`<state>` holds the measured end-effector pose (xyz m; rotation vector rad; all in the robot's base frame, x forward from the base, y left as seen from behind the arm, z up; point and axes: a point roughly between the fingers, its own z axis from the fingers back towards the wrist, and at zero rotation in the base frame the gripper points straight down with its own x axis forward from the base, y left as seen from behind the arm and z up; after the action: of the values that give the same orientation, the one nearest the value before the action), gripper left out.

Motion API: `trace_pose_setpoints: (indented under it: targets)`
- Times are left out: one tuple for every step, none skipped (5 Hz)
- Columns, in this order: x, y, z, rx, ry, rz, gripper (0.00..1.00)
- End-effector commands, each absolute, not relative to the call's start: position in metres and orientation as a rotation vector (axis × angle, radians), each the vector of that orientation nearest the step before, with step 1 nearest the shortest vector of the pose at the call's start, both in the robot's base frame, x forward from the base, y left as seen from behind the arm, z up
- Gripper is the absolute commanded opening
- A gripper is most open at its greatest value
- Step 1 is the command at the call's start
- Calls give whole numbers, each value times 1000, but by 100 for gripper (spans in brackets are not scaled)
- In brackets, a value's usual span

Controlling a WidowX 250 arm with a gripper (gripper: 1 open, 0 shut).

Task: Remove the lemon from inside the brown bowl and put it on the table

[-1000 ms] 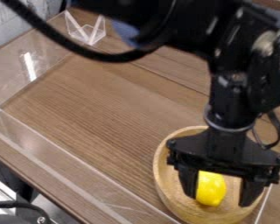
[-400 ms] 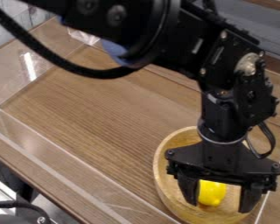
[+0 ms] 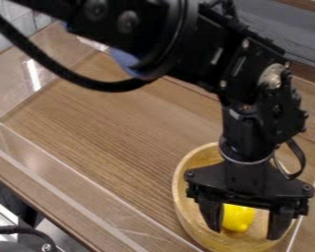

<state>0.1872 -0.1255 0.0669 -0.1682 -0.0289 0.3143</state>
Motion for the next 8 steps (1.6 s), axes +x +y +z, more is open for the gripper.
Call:
trace_pose_setpoints:
  targets:
    - [193,-125,71,-189,-50,322,100]
    - [193,-124,70,-192,-51,321,100]
    - [194,-123,70,-197,-53,321,100]
    - [195,-122,70,-201,-57,321,100]
    - [195,-122,71,-207,-60,322,100]
    - [196,-121,71,-211,-63,323,100]
    - [197,-120,69,-203,-61,333,100]
    - [198,-119,67,-195,-60,344,100]
